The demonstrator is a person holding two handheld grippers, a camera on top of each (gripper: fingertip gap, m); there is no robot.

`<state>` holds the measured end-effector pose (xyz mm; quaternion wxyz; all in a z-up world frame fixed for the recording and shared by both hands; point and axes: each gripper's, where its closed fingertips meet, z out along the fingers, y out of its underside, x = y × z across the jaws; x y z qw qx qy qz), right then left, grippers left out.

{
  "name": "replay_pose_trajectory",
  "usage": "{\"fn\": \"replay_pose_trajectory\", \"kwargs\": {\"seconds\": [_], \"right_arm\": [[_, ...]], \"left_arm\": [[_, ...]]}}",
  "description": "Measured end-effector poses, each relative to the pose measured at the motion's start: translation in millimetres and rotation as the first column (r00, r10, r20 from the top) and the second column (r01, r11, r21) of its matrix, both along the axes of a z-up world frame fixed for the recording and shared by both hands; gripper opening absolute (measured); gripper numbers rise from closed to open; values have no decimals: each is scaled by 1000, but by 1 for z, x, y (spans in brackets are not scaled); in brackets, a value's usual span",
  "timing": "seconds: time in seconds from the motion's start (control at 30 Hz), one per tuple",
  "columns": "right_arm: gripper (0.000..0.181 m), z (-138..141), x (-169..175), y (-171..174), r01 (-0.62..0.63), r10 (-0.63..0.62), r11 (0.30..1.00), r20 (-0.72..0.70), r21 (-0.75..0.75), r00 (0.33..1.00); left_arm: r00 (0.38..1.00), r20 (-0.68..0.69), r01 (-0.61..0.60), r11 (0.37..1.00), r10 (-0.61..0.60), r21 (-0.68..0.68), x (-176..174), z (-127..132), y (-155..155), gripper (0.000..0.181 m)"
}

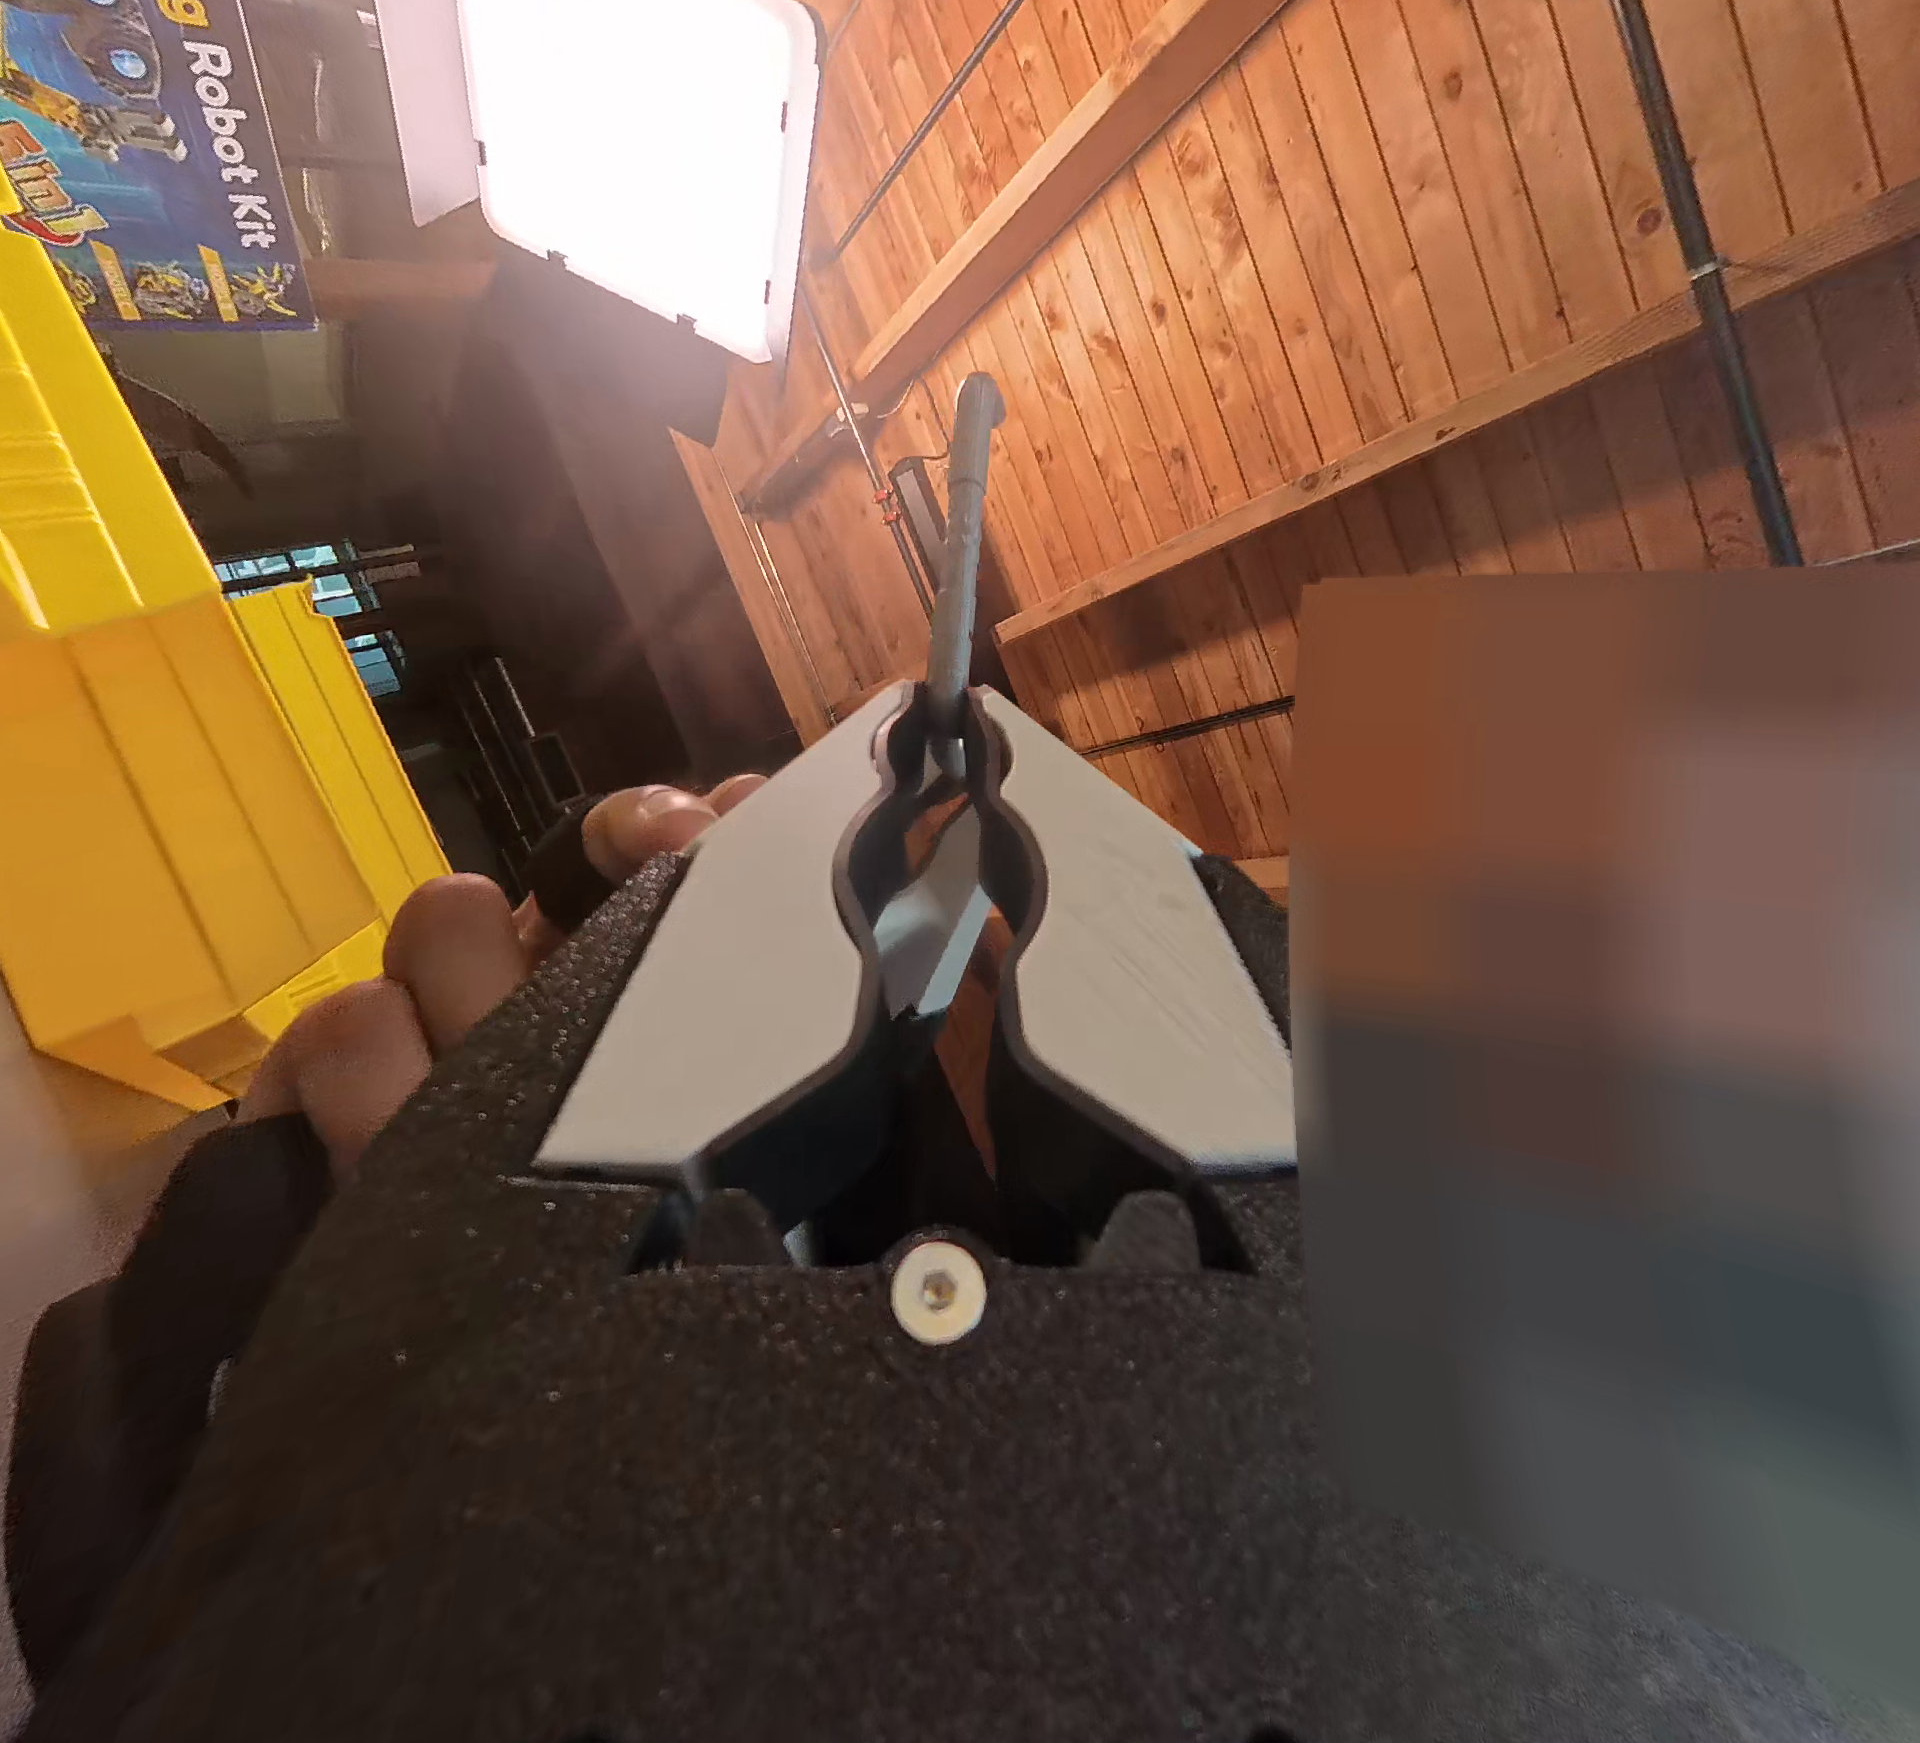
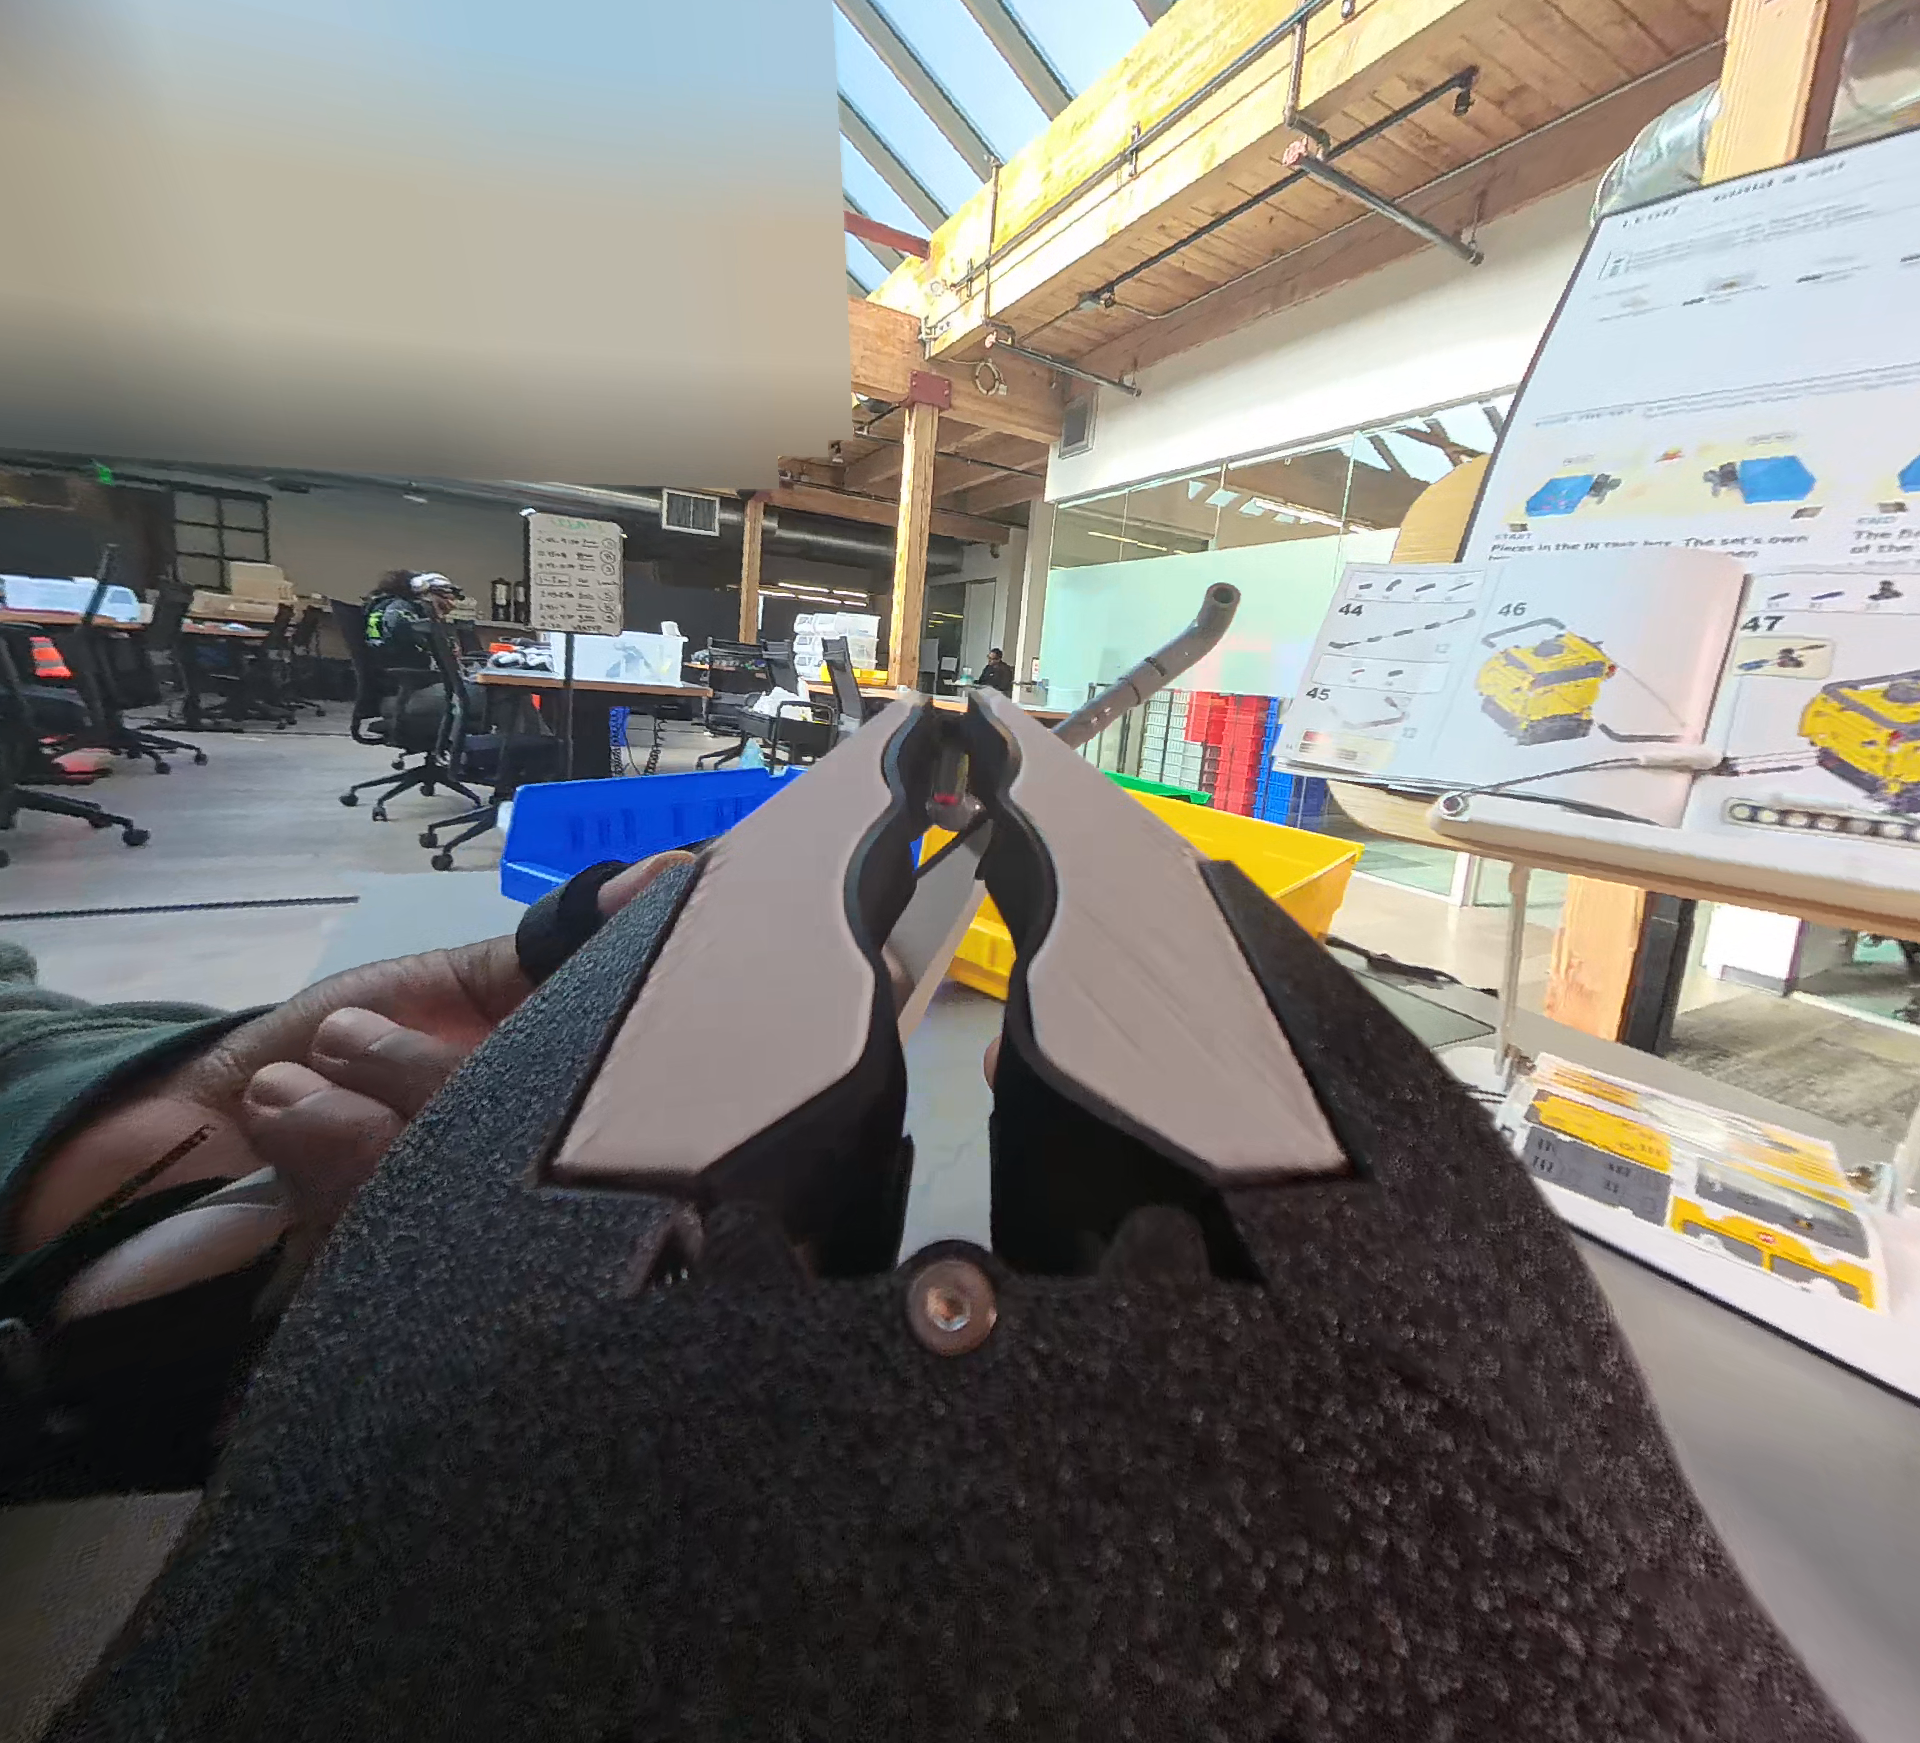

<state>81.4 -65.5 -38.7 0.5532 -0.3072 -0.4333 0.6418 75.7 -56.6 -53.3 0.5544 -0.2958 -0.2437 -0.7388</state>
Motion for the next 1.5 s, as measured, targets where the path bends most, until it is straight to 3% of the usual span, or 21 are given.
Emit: {"fn": "replay_pose_trajectory", "kwargs": {"seconds": [0.03,0.13,0.33,0.7,0.9,1.2,1.33,1.43,1.5], "right_arm": [[5,1,1,-1,15,-15,1000,-8,25,1000],[6,3,4,-7,69,-65,989,-36,133,997],[5,6,9,-17,71,-60,979,-66,190,996],[5,4,10,-24,76,-56,965,-85,251,995],[6,-2,7,-17,70,-70,963,-9,260,998],[24,-10,6,-9,20,-52,958,104,286,993],[27,-36,3,-6,-150,76,971,354,187,932],[39,-43,1,-9,-233,208,972,447,2,870],[36,-44,-3,-11,-226,226,973,456,-54,861]], "left_arm": [[1000,18,-6,1000,6,1,1,1,0,6],[997,75,4,1000,-4,1,6,0,-1,6],[977,203,57,997,-65,46,11,4,-7,6],[971,230,47,997,-61,67,12,6,-13,7],[997,72,-7,999,5,39,7,2,-10,6],[988,-98,-120,993,119,-2,-8,-3,-12,5],[911,-349,-228,973,220,17,-9,-1,-17,6],[757,-577,-334,941,306,61,-8,-3,-20,6],[674,-656,-378,922,340,90,-7,-5,-21,6]]}}
